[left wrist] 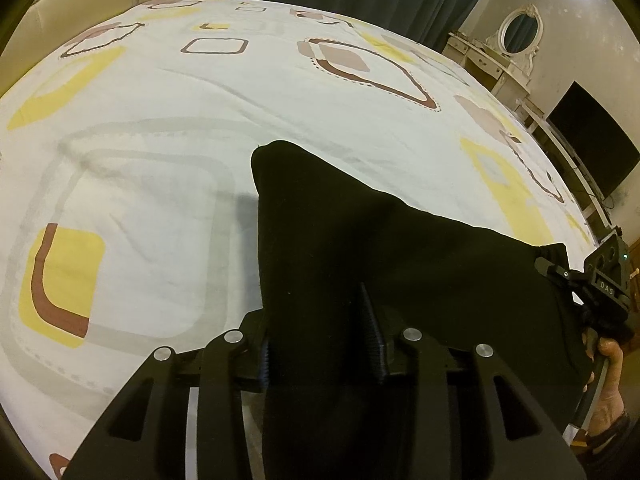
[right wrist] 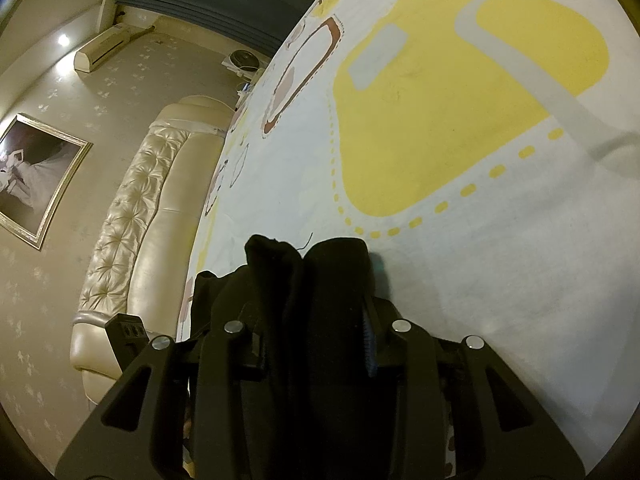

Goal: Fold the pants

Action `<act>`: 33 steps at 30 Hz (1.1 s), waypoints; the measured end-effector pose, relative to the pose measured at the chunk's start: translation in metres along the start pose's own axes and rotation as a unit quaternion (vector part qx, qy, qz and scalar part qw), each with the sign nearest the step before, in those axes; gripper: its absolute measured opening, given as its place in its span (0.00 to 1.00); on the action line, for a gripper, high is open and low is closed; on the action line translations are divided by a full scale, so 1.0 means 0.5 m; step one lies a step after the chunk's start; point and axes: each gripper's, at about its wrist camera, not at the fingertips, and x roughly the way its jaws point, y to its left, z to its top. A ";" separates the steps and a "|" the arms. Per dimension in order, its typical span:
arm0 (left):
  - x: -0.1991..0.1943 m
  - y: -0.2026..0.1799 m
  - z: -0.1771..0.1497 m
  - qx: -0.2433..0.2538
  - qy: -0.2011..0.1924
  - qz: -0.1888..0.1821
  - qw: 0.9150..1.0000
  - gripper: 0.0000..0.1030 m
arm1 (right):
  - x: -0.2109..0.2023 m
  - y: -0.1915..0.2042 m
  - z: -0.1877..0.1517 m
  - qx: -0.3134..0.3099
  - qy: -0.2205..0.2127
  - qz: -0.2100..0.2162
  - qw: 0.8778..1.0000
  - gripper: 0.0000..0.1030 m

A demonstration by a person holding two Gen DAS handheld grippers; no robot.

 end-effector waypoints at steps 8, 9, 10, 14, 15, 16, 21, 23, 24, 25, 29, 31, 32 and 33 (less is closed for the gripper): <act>-0.006 0.009 0.001 -0.018 0.005 0.003 1.000 0.67 | -0.008 0.001 -0.001 0.014 0.003 0.002 1.000 0.39; -0.010 0.018 0.000 -0.031 0.007 -0.004 0.999 0.72 | -0.012 0.002 -0.002 0.018 0.003 0.002 1.000 0.42; -0.013 0.025 -0.001 -0.039 0.009 -0.008 0.999 0.76 | -0.017 0.003 -0.002 0.021 0.003 0.003 1.000 0.47; -0.042 0.055 -0.025 -0.070 0.006 -0.030 0.997 0.79 | -0.048 0.012 -0.018 0.020 0.007 -0.010 1.000 0.57; -0.050 0.060 -0.031 -0.073 0.006 -0.035 0.997 0.80 | -0.058 0.013 -0.023 0.018 0.006 -0.015 1.000 0.60; -0.062 0.069 -0.043 -0.079 0.007 -0.045 0.996 0.80 | -0.069 0.014 -0.028 0.016 0.005 -0.019 1.000 0.63; -0.118 0.111 -0.112 -0.126 0.009 -0.102 0.987 0.80 | -0.141 0.002 -0.066 0.031 -0.006 -0.030 0.999 0.70; -0.132 0.119 -0.135 -0.143 0.015 -0.124 0.982 0.81 | -0.173 -0.005 -0.090 0.038 -0.009 -0.030 0.999 0.73; -0.139 0.122 -0.147 -0.147 0.020 -0.134 0.980 0.81 | -0.185 -0.007 -0.100 0.039 -0.010 -0.030 0.999 0.74; -0.148 0.121 -0.161 -0.149 0.024 -0.143 0.978 0.82 | -0.194 -0.008 -0.109 0.041 -0.010 -0.030 0.999 0.76; -0.173 0.113 -0.205 -0.157 0.037 -0.179 0.971 0.84 | -0.233 -0.013 -0.157 0.048 -0.011 -0.032 0.998 0.78; -0.176 0.109 -0.216 -0.166 0.043 -0.192 0.966 0.84 | -0.246 -0.014 -0.179 0.050 -0.011 -0.031 0.998 0.79; -0.177 0.108 -0.224 -0.169 0.044 -0.197 0.965 0.84 | -0.249 -0.013 -0.184 0.051 -0.011 -0.031 0.998 0.79; -0.177 0.109 -0.227 -0.170 0.045 -0.198 0.964 0.84 | -0.252 -0.013 -0.189 0.053 -0.012 -0.030 0.998 0.80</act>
